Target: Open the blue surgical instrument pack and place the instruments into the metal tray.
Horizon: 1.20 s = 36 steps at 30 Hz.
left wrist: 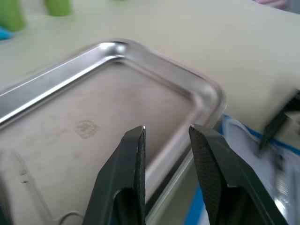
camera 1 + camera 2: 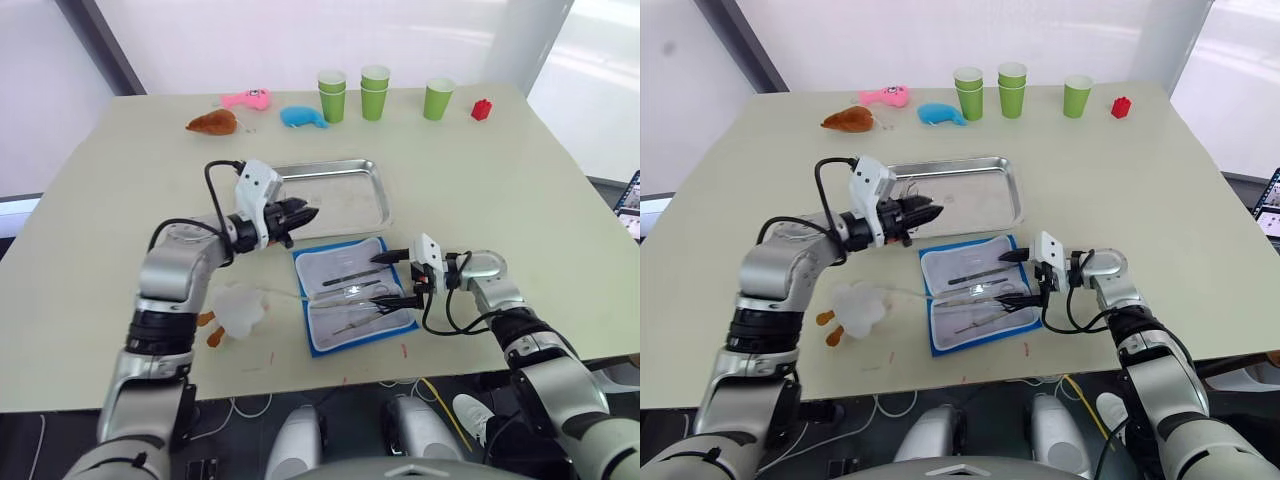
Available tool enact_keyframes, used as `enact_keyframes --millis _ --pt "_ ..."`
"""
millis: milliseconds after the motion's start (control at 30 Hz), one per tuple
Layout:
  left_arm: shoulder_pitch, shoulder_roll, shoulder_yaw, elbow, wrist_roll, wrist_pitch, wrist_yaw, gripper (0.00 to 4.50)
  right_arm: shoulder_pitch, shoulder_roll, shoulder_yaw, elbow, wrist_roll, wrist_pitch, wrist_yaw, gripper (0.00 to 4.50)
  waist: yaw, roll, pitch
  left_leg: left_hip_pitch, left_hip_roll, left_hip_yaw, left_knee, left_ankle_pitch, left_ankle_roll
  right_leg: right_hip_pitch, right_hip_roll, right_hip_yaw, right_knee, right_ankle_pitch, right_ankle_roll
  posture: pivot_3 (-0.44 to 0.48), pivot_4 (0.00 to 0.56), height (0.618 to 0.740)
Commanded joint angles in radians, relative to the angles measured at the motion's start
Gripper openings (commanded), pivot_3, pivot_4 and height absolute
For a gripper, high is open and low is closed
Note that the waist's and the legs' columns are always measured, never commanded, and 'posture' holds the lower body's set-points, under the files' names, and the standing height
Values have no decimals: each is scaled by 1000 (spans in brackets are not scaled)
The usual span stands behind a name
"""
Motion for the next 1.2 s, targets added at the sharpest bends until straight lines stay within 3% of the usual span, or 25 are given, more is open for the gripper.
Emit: enact_keyframes --millis 33,267,367,400,567,733,900,1033,1200 --pt "60 83 -4 -90 -59 -73 -175 1556 64 9 72 86 -93 26 -27 4500 -1 0 0 0 0 0 0 0 0 0 0 0 0 0 0 0 150 740" --pt "155 255 51 -58 -84 -226 -405 1556 78 2 69 80 -90 25 -25 4500 0 0 1 0 1 -1 0 0 0 0 -1 -1 0 -3 -4 0 150 740" --pt "175 333 96 -51 -120 -206 -476 2262 80 1 67 77 -87 28 -26 4500 -1 0 2 0 1 0 -1 0 1 -1 0 -1 -1 -3 -4 0 150 740" --pt "182 353 110 -54 -137 -198 -496 2784 81 1 66 76 -86 30 -28 4500 -2 0 3 0 1 0 -1 0 1 -1 0 0 -1 -3 -4 0 150 740" --pt "212 420 186 -102 -232 -187 -594 4429 83 3 63 73 -82 34 -28 4500 -1 0 4 0 2 0 -2 0 1 -1 -1 -1 -1 -4 -4 0 150 740" --pt "215 448 223 -94 -279 -197 -654 4475 82 4 61 75 -80 34 -29 4500 -1 0 5 0 3 0 -2 0 1 -1 -1 -1 -1 -4 -4 0 150 740" --pt "214 434 201 -102 -257 -229 -630 4475 81 5 60 76 -79 34 -29 4500 -1 0 5 0 3 0 -2 0 1 -1 0 -1 -1 -4 -4 0 150 740" --pt "209 405 157 -107 -210 -282 -597 4475 80 4 60 78 -80 34 -30 4500 0 0 5 0 3 0 -2 0 1 -2 0 0 -1 -4 -4 0 150 740" --pt "160 326 19 -82 -63 -347 -496 4475 79 2 58 81 -81 37 -33 4500 4 -1 4 0 2 1 -2 0 1 -1 1 0 0 -4 -4 0 150 740"
